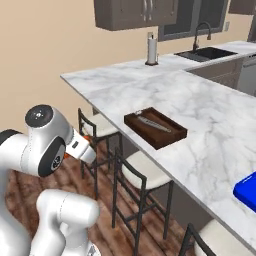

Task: Gather the carrot and cucumber from the fridge and place them on a tray on the dining counter. Then gather the chicken drumsticks from the fridge and place them on the other tray.

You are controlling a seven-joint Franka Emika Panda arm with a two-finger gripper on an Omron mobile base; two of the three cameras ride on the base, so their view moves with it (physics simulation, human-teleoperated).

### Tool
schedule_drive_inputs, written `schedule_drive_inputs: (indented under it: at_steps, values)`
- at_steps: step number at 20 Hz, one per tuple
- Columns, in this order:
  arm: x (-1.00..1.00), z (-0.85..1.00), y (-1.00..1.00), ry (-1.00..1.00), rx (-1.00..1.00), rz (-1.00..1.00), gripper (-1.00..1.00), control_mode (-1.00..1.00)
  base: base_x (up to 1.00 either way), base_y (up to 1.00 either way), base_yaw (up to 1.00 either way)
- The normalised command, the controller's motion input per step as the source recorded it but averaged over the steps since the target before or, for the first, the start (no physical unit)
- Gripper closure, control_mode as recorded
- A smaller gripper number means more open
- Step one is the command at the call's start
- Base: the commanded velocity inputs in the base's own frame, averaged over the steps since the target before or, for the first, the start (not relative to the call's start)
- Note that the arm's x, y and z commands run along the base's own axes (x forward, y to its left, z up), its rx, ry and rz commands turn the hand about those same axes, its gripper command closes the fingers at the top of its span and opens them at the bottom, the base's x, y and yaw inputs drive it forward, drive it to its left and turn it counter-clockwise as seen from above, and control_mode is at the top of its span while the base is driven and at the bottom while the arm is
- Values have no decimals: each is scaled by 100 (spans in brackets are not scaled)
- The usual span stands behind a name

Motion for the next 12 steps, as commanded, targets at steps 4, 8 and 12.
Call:
schedule_drive_inputs:
  at_steps: [4,8,12]
  values:
    - [0,0,0,0,0,0,100,100,40,49,-32]
    - [0,0,0,0,0,0,100,100,37,49,-32]
    - [0,0,0,0,0,0,100,100,33,46,-34]
